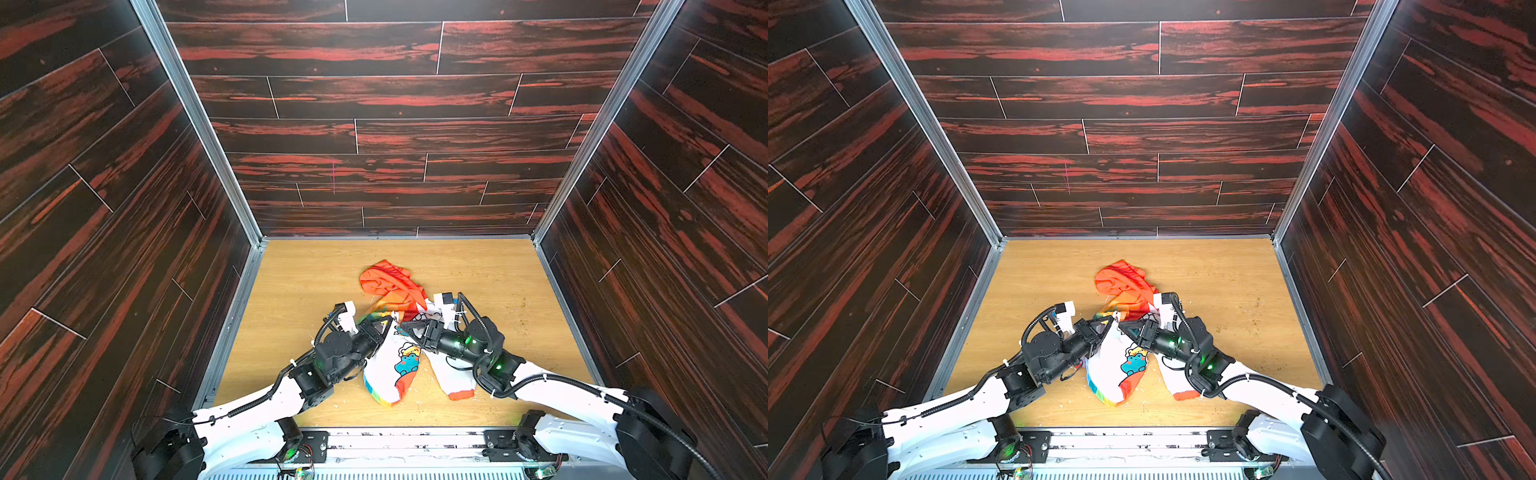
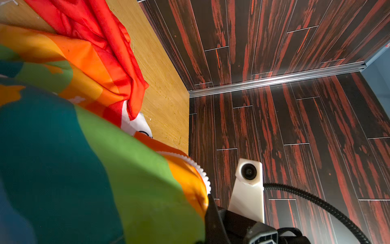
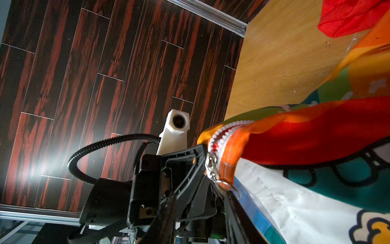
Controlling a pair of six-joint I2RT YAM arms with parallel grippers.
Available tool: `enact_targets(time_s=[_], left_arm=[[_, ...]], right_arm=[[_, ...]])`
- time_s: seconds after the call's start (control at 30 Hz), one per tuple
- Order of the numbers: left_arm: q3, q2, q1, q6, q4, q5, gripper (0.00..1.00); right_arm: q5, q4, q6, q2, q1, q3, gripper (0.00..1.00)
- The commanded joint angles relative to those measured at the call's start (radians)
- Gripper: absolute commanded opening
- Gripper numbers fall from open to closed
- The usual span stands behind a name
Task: Zip up the jacket
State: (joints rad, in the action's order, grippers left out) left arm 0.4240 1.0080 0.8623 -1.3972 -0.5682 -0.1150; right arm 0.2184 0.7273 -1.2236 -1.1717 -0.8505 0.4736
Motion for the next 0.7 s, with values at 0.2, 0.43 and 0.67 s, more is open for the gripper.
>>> enact_targets(time_s=[0.2,0.43,0.67], left_arm=[[-0.004,-0.02,-0.005,-0.033,-0.045,-0.005,0.0],[0.004,-0.021,-0.005,-0.095,-0.07,0.014,0.0],[0.022,-0.012,-0.005,-0.122,-0.09,0.044,0.0]], right_arm=[[-0.013,0.077,-0.024,0.01,0.005,-0.045,0.42],[0.008,0.226,-0.059,-0.05,0.007,-0.055,0.41],[0.01,0.233,-0.061,-0.053,0.01,-0.052,0.41]])
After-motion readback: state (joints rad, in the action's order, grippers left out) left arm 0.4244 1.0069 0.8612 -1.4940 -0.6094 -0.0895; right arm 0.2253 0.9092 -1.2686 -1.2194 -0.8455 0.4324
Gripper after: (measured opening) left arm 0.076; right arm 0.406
